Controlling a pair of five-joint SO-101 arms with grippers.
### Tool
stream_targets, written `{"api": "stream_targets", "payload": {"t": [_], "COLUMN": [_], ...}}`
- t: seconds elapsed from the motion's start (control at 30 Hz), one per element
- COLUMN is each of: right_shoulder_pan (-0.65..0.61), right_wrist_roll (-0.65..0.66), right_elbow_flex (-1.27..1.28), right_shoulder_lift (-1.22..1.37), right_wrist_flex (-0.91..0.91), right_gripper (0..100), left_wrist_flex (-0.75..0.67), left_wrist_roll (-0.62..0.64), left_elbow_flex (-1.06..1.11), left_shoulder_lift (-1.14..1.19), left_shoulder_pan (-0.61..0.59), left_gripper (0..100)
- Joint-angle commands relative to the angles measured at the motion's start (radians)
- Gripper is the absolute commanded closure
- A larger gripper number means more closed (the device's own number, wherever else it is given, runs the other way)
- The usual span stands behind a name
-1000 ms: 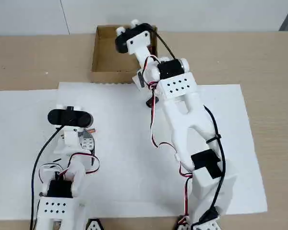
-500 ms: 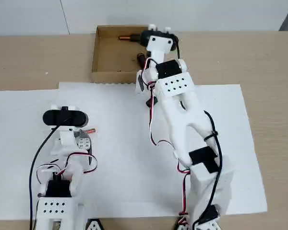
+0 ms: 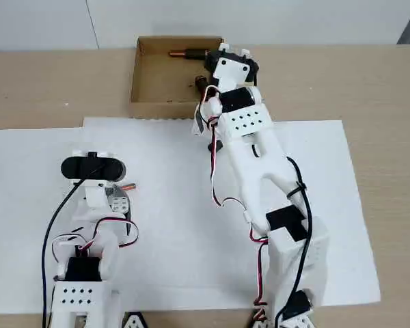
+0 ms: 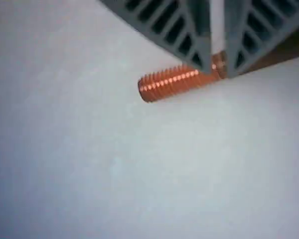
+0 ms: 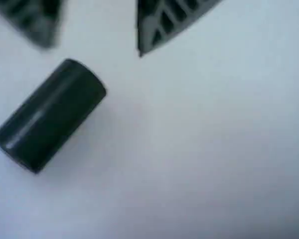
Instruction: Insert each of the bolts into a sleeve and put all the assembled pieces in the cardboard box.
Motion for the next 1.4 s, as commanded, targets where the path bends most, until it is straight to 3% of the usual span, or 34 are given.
{"api": "stream_targets", "payload": {"t": [0.0, 0.2, 0.57, 1.37], "right_shoulder_pan": [-0.010, -0.007, -0.005, 0.038], "right_wrist_roll": [-0.009, -0.011, -0.006, -0.006], "right_elbow_flex": [-0.048, -0.048, -0.048, -0.048], "right_shoulder_lift": [-0.005, 0.058, 0.105, 0.199], "right_wrist_flex": [-0.004, -0.005, -0.117, -0.127], "right_gripper": [80.1, 84.8, 85.0, 85.3], "left_wrist_flex": [0.003, 0.003, 0.003, 0.003], "left_wrist_roll": [0.003, 0.003, 0.003, 0.003], "left_elbow_flex": [-0.005, -0.005, -0.005, -0.005], "left_shoulder_lift": [-0.008, -0.008, -0.008, -0.008], "left_shoulder_pan": [-0.009, -0.009, -0.009, -0.009], "left_gripper": [99, 99, 99, 99]}}
